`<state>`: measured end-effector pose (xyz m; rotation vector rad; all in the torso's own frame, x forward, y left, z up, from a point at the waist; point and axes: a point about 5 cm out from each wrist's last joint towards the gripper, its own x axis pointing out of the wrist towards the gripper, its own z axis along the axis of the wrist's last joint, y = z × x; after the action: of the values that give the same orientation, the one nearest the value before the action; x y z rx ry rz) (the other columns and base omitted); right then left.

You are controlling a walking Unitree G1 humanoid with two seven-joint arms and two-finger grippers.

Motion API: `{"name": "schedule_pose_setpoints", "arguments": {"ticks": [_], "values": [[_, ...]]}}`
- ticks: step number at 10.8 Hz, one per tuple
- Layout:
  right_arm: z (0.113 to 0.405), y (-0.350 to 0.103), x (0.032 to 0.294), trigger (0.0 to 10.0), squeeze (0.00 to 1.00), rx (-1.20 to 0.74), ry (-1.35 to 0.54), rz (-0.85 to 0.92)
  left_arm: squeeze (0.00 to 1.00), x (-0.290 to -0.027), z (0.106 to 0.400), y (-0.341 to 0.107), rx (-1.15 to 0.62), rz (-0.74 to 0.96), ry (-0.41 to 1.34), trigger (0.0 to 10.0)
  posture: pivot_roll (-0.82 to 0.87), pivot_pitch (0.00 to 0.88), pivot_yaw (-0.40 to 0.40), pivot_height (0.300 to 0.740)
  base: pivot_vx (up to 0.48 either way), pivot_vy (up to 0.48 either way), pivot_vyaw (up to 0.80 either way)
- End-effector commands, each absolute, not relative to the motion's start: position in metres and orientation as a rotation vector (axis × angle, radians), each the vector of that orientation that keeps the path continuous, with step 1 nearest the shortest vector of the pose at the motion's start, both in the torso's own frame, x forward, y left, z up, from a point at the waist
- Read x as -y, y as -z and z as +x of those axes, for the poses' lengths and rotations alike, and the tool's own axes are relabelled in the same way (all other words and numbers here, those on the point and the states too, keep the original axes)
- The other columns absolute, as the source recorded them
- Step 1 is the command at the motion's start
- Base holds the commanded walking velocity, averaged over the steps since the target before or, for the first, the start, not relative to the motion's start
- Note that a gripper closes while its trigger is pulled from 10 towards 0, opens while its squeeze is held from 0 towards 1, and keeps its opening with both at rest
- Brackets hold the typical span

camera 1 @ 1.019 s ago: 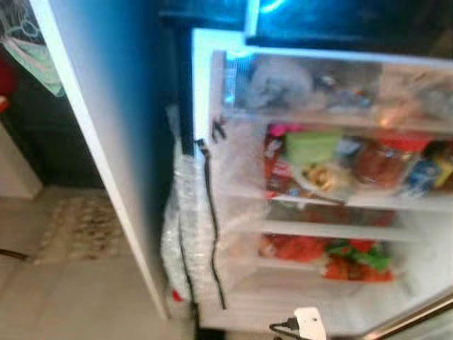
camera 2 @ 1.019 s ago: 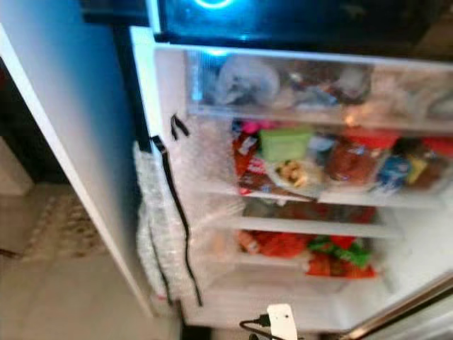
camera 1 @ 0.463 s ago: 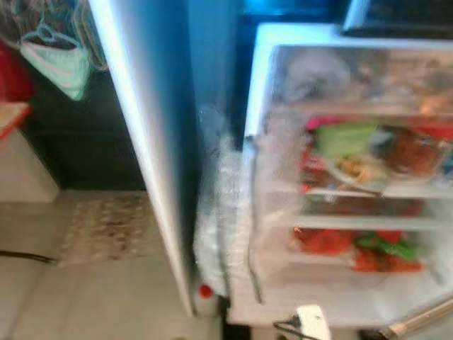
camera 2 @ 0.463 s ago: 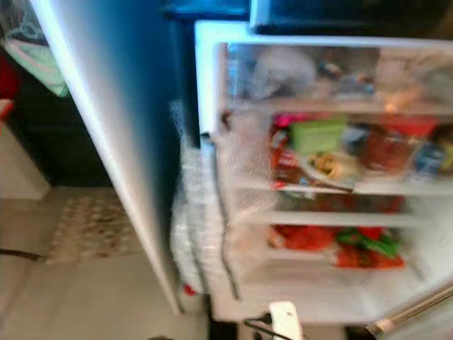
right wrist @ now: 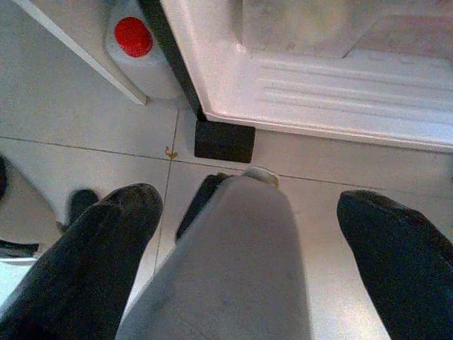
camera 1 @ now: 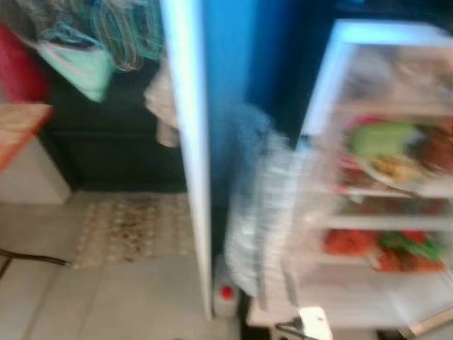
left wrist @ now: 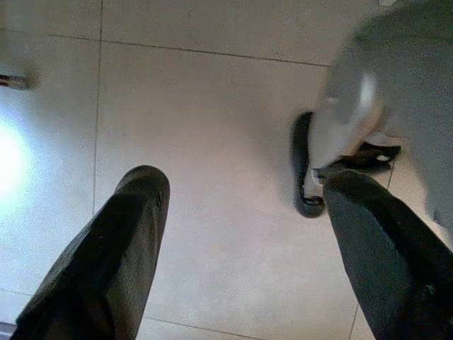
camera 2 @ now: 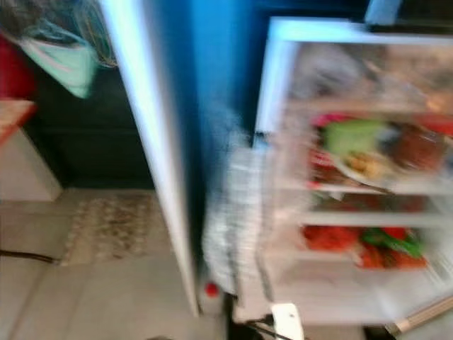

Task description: Restocking fridge

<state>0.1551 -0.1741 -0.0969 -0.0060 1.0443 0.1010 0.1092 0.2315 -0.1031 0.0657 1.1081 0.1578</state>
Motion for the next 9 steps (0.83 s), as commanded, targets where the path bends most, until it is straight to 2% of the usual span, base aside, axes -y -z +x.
{"name": "schedule_pose_setpoints", "arguments": {"ticks": [1, 3, 7, 9], "values": [[0.1433, 0.1021, 0.1708, 10.0, 0.00, -1.095, -0.102, 0.007, 0.00, -0.2363, 0.1039, 0.1033, -1.121, 0.084, -0.164, 10.0, 0.07, 0.000, -0.027, 0.663, 0.000, 0.277, 0.00], [0.1425, 0.1023, 0.1720, 10.0, 0.00, -1.096, -0.097, 0.002, 0.00, -0.2352, 0.1036, 0.1036, -1.120, 0.086, -0.158, 10.0, 0.06, 0.000, -0.027, 0.663, 0.000, 0.137, 0.00], [0.1414, 0.1030, 0.1743, 10.0, 0.00, -1.116, -0.083, -0.031, 0.00, -0.2339, 0.1036, 0.1039, -1.120, 0.099, -0.150, 10.0, 0.07, 0.000, -0.029, 0.728, 0.000, 0.000, 0.00], [0.1412, 0.1031, 0.1743, 10.0, 0.00, -1.117, -0.073, -0.028, 0.00, -0.2336, 0.1034, 0.1039, -1.117, 0.094, -0.152, 10.0, 0.07, 0.000, -0.030, 0.740, 0.000, 0.000, 0.00]]}}
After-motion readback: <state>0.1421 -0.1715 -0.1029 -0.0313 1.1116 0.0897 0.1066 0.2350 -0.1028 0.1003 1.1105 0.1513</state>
